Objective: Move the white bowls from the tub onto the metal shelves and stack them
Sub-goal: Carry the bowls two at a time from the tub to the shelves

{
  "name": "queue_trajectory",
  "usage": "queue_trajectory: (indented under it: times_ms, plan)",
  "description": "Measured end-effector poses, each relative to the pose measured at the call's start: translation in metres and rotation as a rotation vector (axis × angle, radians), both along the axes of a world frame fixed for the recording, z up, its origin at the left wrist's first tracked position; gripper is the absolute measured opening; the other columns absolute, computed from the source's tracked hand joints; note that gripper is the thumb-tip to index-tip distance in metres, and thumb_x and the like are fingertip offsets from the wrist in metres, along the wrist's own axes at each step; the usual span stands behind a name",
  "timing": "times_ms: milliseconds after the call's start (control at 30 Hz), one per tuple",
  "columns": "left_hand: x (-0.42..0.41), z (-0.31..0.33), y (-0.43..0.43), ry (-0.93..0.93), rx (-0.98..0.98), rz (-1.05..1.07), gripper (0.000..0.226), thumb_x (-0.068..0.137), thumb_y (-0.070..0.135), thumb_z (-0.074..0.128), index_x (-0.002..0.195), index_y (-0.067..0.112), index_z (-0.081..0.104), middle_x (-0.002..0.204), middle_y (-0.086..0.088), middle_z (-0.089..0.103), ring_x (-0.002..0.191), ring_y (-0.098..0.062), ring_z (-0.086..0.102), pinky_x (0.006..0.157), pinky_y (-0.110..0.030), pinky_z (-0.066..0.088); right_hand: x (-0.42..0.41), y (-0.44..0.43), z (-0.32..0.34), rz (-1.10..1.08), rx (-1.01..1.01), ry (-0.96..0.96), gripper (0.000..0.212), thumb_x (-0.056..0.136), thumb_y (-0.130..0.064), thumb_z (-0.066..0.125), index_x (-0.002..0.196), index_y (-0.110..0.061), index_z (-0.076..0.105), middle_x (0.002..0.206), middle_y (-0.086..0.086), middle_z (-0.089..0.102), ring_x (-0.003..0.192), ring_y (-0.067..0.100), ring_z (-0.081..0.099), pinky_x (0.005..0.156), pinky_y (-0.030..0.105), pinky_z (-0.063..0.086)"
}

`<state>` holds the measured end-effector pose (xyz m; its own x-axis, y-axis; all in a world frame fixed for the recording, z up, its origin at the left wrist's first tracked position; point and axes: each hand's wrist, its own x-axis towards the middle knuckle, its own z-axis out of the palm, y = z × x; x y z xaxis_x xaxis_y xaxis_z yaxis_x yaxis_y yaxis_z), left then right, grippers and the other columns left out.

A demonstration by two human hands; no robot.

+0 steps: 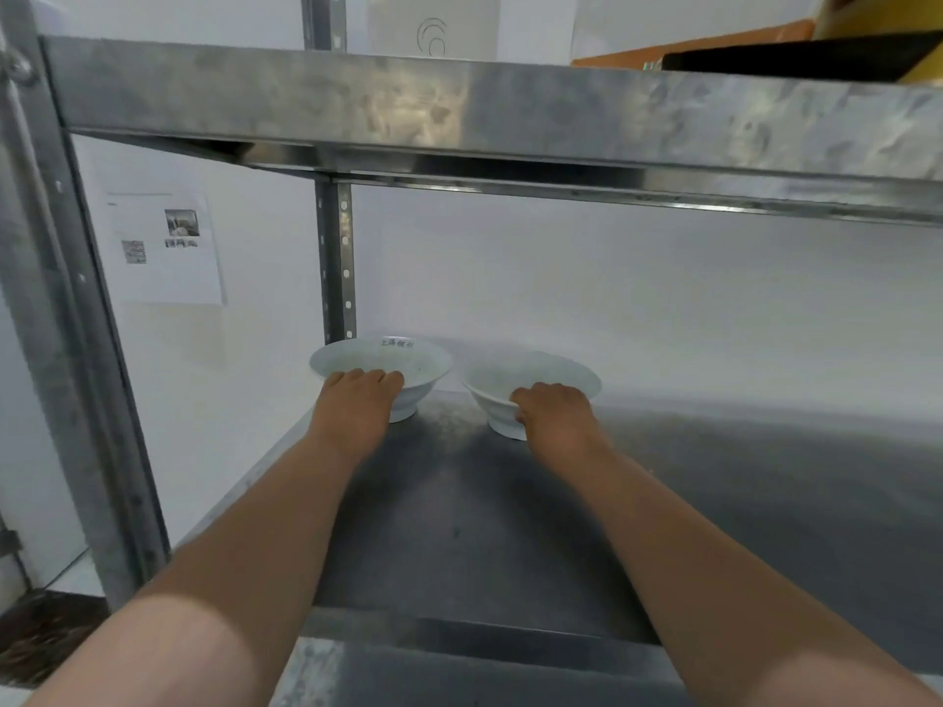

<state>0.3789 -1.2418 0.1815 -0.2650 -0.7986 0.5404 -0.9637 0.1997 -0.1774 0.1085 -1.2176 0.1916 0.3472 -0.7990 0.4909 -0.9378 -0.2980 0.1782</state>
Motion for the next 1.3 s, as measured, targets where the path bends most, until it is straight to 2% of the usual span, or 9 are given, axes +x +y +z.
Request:
queue_trajectory:
  times_ms: [100,300,567,667,800,900,1133,1200,1300]
  plan:
    - [0.002,-0.003,-0.003,0.029,-0.022,-0.005,0.03,0.08,0.014,0.067,0.109,0.018,0.06,0.098,-0.004,0.068,0.088,-0.029,0.064,0.086,-0.04,0.049,0.001,-0.002,-0.001,0.035,-0.016,-0.018,0.028,0.096,-0.029,0.043,0.111,-0.014,0.062,0.101,0.008,0.064,0.093,0.032,0.061,0.07,0.031,0.029]
    - [0.0,-0.005,0.0,0.028,-0.068,0.001,0.032,0.065,0.003,0.071,0.095,0.013,0.063,0.077,-0.006,0.065,0.069,-0.032,0.059,0.072,-0.039,0.048,0.004,-0.007,-0.002,0.015,0.011,-0.056,0.024,0.091,-0.016,0.056,0.113,-0.018,0.061,0.101,0.006,0.064,0.093,0.031,0.061,0.073,0.031,0.033]
    - [0.001,-0.01,-0.005,0.046,-0.106,-0.022,0.032,0.059,-0.002,0.072,0.087,0.01,0.063,0.07,-0.007,0.061,0.063,-0.034,0.057,0.067,-0.038,0.048,0.011,-0.012,0.001,-0.063,0.064,-0.027,0.03,0.093,-0.02,0.053,0.123,-0.022,0.057,0.111,0.005,0.063,0.1,0.026,0.061,0.086,0.031,0.042]
    - [0.0,-0.011,-0.002,0.096,-0.099,-0.05,0.028,0.065,0.002,0.068,0.092,0.01,0.065,0.077,-0.009,0.065,0.07,-0.036,0.06,0.073,-0.041,0.049,0.008,-0.012,-0.002,-0.067,0.077,-0.028,0.037,0.093,-0.024,0.052,0.131,-0.024,0.053,0.121,0.006,0.061,0.111,0.028,0.057,0.098,0.035,0.038]
    - [-0.001,-0.002,0.013,0.211,-0.189,-0.181,0.048,0.077,0.016,0.052,0.123,0.01,0.063,0.117,-0.015,0.066,0.107,-0.039,0.06,0.099,-0.049,0.045,-0.006,0.015,-0.007,-0.018,0.066,-0.156,0.067,0.09,-0.034,0.058,0.151,-0.022,0.031,0.152,0.012,0.036,0.143,0.032,0.027,0.118,0.048,0.022]
    - [-0.028,0.012,0.052,0.278,-0.115,-0.299,0.049,0.086,0.017,0.051,0.135,0.016,0.055,0.134,-0.011,0.059,0.122,-0.032,0.054,0.104,-0.047,0.044,-0.031,0.066,-0.008,-0.006,0.107,-0.24,0.065,0.09,-0.032,0.059,0.15,-0.02,0.034,0.153,0.011,0.037,0.143,0.029,0.029,0.118,0.04,0.024]
    - [-0.142,-0.019,0.197,0.507,0.295,-0.668,0.043,0.09,0.046,0.051,0.132,0.038,0.052,0.13,0.023,0.055,0.122,0.003,0.047,0.1,-0.014,0.035,-0.12,0.255,-0.03,-0.094,0.182,-0.422,0.046,0.094,-0.034,0.059,0.139,-0.028,0.051,0.139,-0.005,0.053,0.126,0.016,0.049,0.098,0.024,0.038]
    - [-0.176,-0.031,0.242,0.621,0.415,-0.737,0.042,0.086,0.047,0.05,0.127,0.042,0.055,0.124,0.032,0.053,0.116,0.012,0.045,0.093,-0.001,0.03,-0.143,0.315,-0.044,-0.127,0.183,-0.511,0.041,0.094,-0.037,0.057,0.135,-0.033,0.052,0.134,-0.018,0.053,0.124,0.001,0.046,0.095,0.01,0.032]
    - [-0.224,-0.059,0.309,0.69,0.573,-0.892,0.035,0.087,0.05,0.049,0.122,0.05,0.053,0.124,0.035,0.054,0.117,0.011,0.049,0.094,-0.01,0.038,-0.177,0.409,-0.08,-0.201,0.193,-0.668,0.034,0.094,-0.039,0.054,0.128,-0.044,0.05,0.121,-0.04,0.043,0.115,-0.025,0.035,0.091,-0.004,0.024]
